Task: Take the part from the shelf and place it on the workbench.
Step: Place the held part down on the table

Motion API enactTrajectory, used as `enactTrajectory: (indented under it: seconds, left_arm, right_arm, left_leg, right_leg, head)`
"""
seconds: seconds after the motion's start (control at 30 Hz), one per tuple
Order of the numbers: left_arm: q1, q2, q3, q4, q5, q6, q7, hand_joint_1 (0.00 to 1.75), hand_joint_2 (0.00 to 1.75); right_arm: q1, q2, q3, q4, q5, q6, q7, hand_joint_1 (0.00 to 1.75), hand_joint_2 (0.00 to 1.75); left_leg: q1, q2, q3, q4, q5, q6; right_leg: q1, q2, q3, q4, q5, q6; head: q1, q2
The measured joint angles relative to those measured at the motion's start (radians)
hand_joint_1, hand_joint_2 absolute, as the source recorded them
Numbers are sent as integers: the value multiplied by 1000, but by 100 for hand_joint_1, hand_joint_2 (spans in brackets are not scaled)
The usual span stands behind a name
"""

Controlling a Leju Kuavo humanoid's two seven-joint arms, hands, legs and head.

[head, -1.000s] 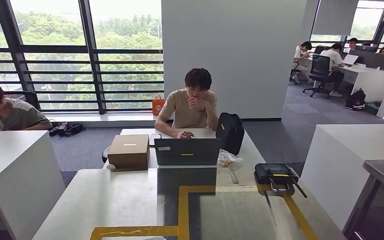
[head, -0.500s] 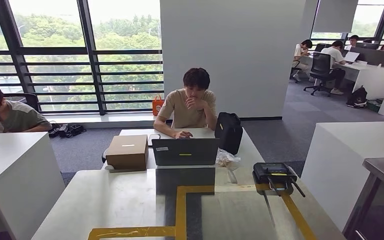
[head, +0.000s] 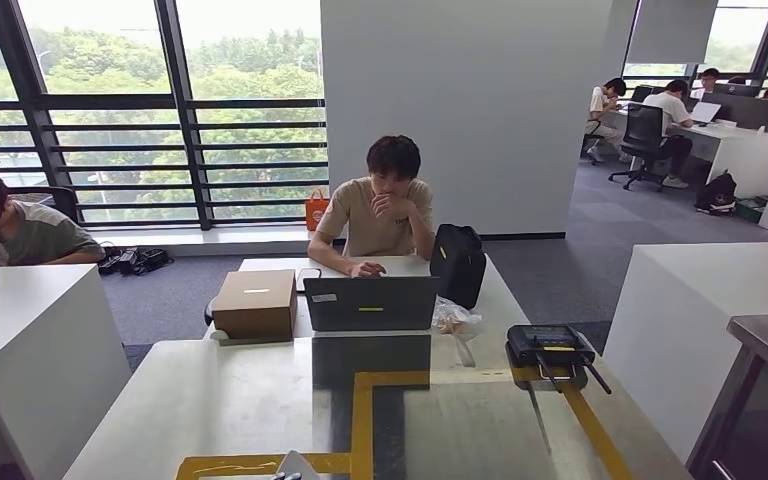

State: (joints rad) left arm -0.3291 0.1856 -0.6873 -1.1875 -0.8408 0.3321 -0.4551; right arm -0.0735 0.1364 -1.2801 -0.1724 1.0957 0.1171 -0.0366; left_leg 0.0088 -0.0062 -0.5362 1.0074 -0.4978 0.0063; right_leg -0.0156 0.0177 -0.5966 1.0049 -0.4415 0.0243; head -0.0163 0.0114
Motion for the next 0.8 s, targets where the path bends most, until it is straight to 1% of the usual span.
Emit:
enactTrajectory:
  seconds: [0.03, 0.07, 0.1, 0.13, 0.17, 0.2, 0.23, 0.27, 0.3, 0.33, 0.37, 0.4, 0.43, 0.47, 0.5, 0.53, 0.57, 0.6, 0.63, 0.67, 0.7, 0.73, 0.77, 0.8]
  left_arm:
    - [1, 2, 1, -9, 0, 4, 3, 0, 0]
    - [2, 3, 1, -18, 0, 8, 5, 0, 0]
    - [4, 4, 2, -25, 0, 11, 7, 0, 0]
    - [8, 5, 2, -31, -1, 13, 9, 0, 0]
    - [13, 6, 2, -36, -4, 14, 11, 0, 0]
    - [20, 7, 2, -42, -7, 14, 13, 0, 0]
    - [25, 8, 2, -46, -12, 14, 16, 0, 0]
    - [29, 9, 3, -50, -16, 15, 19, 0, 0]
    - [32, 10, 3, -54, -18, 16, 22, 0, 0]
    - [34, 11, 4, -58, -22, 18, 24, 0, 0]
    - [36, 13, 6, -63, -26, 21, 26, 0, 0]
    - [39, 15, 9, -68, -30, 24, 27, 0, 0]
    - [42, 18, 12, -72, -34, 27, 27, 0, 0]
    - [47, 20, 15, -77, -37, 30, 27, 0, 0]
    - [51, 22, 17, -80, -39, 33, 27, 0, 0]
    - [56, 25, 19, -83, -39, 34, 27, 0, 0]
    - [61, 29, 21, -84, -40, 35, 27, 0, 0]
    - [63, 31, 23, -86, -41, 35, 27, 0, 0]
    - [66, 33, 25, -87, -42, 35, 27, 0, 0]
    - [67, 34, 26, -88, -43, 35, 27, 0, 0]
    - [69, 35, 28, -88, -45, 35, 27, 0, 0]
    - [72, 35, 29, -88, -47, 35, 27, 0, 0]
    - [74, 36, 29, -88, -50, 35, 27, 0, 0]
    - [75, 36, 29, -88, -53, 35, 27, 0, 0]
  right_arm:
    - [0, 1, 0, 0, 0, 0, -1, 0, 0]
    - [0, 1, 0, 0, 1, 0, -2, 0, 0]
    - [0, 0, 1, 0, 2, 0, -3, 0, 0]
    - [0, 0, 1, 0, 3, 0, -3, 0, 0]
    - [0, 0, 1, 0, 4, 1, -3, 0, 0]
    - [1, 0, 1, 0, 5, 1, -3, 0, 0]
    - [1, 0, 1, 0, 7, 1, -3, 0, 0]
    - [2, 0, 1, 0, 8, 1, -3, 0, 0]
    - [1, -1, 2, 0, 10, 1, -4, 0, 0]
    - [1, 1, 2, 1, 12, 2, -4, 0, 0]
    - [0, 2, 4, 1, 13, 3, -5, 0, 0]
    - [-1, 4, 5, 2, 15, 4, -5, 0, 0]
    - [-1, 6, 7, 2, 16, 5, -6, 0, 0]
    - [-1, 5, 8, 2, 17, 5, -6, 0, 0]
    - [-1, 5, 8, 2, 18, 5, -6, 0, 0]
    - [-1, 5, 9, 2, 19, 5, -7, 0, 0]
    - [-1, 5, 10, 2, 20, 5, -7, 0, 0]
    - [-1, 5, 11, 2, 21, 5, -7, 0, 0]
    - [-1, 5, 12, 2, 21, 5, -7, 0, 0]
    - [-1, 5, 13, 2, 22, 5, -7, 0, 0]
    - [-1, 5, 13, 2, 22, 5, -7, 0, 0]
    - [-1, 5, 14, 2, 22, 5, -7, 0, 0]
    - [-1, 5, 15, 2, 23, 5, -7, 0, 0]
    - [-1, 5, 15, 2, 23, 5, -7, 0, 0]
  left_leg:
    - [4, 1, 7, -12, 9, 4]
    - [9, 4, 10, -23, 17, 7]
    - [12, 6, 11, -28, 21, 8]
    - [13, 8, 10, -29, 23, 10]
    - [14, 10, 7, -27, 23, 10]
    - [16, 11, 5, -25, 23, 7]
    - [19, 12, 2, -21, 22, 2]
    - [25, 12, -2, -14, 20, -5]
    - [31, 11, -7, -3, 16, -15]
    - [33, 10, -14, 9, 12, -27]
    - [34, 8, -21, 22, 6, -38]
    - [32, 7, -28, 30, 2, -48]
    - [29, 6, -32, 31, 2, -56]
    - [31, 5, -32, 29, 4, -63]
    - [33, 5, -31, 27, 5, -69]
    - [34, 5, -34, 33, -5, -72]
    - [35, 6, -43, 57, -27, -73]
    - [34, 6, -61, 102, -64, -72]
    - [31, 6, -85, 164, -107, -68]
    - [27, 6, -107, 227, -144, -65]
    - [23, 6, -120, 274, -168, -60]
    - [19, 6, -118, 290, -173, -54]
    - [13, 6, -96, 266, -160, -44]
    - [7, 6, -57, 209, -136, -33]
  right_leg:
    - [1, -2, -4, 10, -9, 3]
    - [1, -4, -15, 37, -30, 4]
    - [0, -7, -37, 87, -60, 6]
    - [-2, -8, -66, 152, -95, 9]
    - [-6, -8, -95, 217, -122, 12]
    - [-10, -9, -113, 260, -134, 17]
    - [-15, -10, -113, 268, -128, 22]
    - [-21, -11, -93, 235, -105, 28]
    - [-28, -13, -57, 169, -77, 36]
    - [-31, -12, -27, 114, -60, 43]
    - [-34, -9, -7, 74, -50, 42]
    - [-35, -7, 0, 57, -50, 34]
    - [-33, -3, -5, 64, -54, 22]
    - [-32, -3, -8, 65, -51, 7]
    - [-31, -4, -11, 65, -48, -5]
    - [-29, -6, -14, 64, -43, -15]
    - [-28, -7, -19, 63, -38, -25]
    - [-25, -9, -25, 61, -32, -33]
    - [-22, -10, -32, 61, -26, -39]
    - [-17, -11, -39, 61, -21, -44]
    - [-11, -13, -47, 61, -15, -47]
    - [-6, -13, -54, 61, -9, -50]
    - [0, -13, -62, 61, -2, -51]
    - [5, -13, -69, 61, 5, -52]
  head:
    - [0, 0]
    - [0, 0]
    - [1, 0]
    - [1, 0]
    - [1, 0]
    - [1, 0]
    - [1, 0]
    - [1, 0]
    - [1, 0]
    - [1, 0]
    - [2, 0]
    - [1, 0]
    - [0, 0]
    - [-1, 0]
    - [-2, 0]
    - [-2, 0]
    - [-3, 0]
    - [-4, 0]
    - [-4, 0]
    - [-4, 0]
    - [-4, 0]
    - [-4, 0]
    - [-4, 0]
    - [-4, 0]
